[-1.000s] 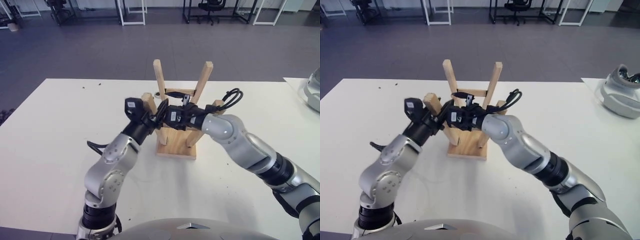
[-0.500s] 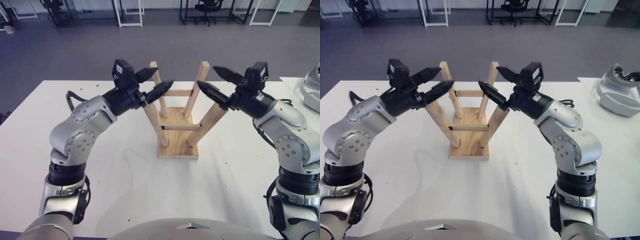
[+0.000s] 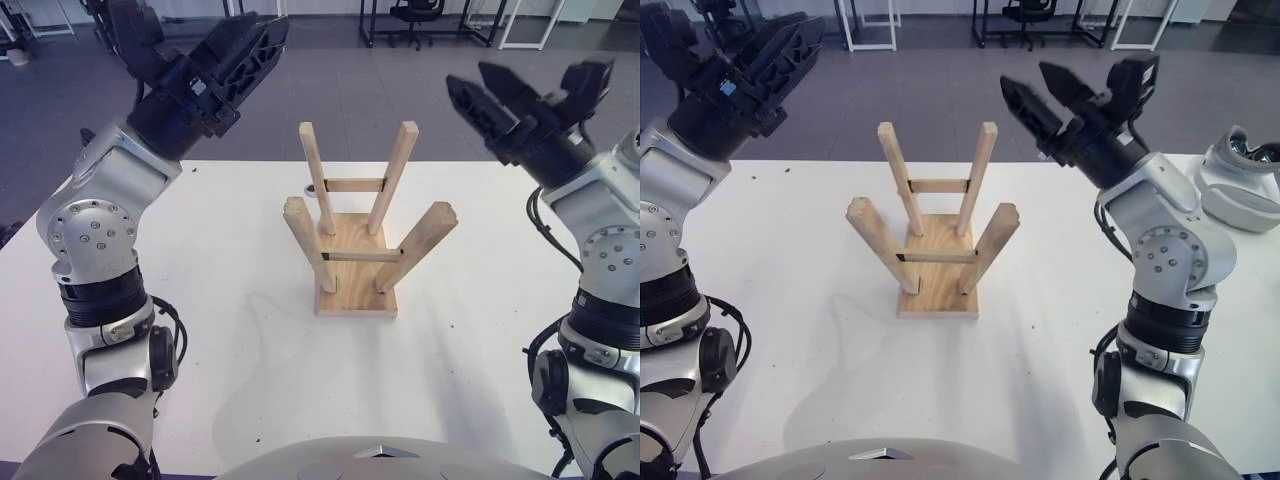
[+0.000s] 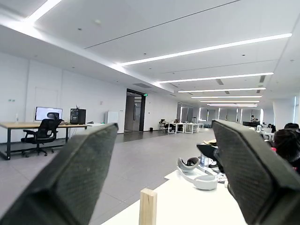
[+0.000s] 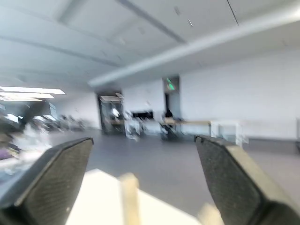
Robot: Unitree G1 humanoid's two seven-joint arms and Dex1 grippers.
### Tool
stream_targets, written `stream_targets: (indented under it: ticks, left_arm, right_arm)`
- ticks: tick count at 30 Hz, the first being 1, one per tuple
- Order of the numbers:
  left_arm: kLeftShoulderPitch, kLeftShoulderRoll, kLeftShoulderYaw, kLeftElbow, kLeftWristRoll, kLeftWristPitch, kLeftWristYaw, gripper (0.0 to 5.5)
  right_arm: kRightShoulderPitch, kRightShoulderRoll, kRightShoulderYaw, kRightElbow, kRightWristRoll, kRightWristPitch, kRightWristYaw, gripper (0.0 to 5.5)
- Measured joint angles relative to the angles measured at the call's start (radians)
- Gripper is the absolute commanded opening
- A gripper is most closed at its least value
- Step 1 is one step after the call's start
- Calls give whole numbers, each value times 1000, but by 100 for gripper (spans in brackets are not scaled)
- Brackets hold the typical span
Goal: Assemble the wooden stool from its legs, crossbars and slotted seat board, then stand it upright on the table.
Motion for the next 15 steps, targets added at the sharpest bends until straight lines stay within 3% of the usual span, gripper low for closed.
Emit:
stream_targets:
  ticks: [3, 9, 15]
  left_arm:
    - [145, 13, -180, -35, 152, -16, -103, 369]
    - [223, 25, -317, 123, 381, -262, -267, 369]
    - [200, -59, -165, 192, 219, -157, -197, 369]
  right_arm:
    - [121, 45, 55, -59, 11, 17, -16, 405]
    - [246, 47, 141, -6, -81, -20, -47, 405]
    - [160, 38, 61, 62, -5, -22, -45, 405]
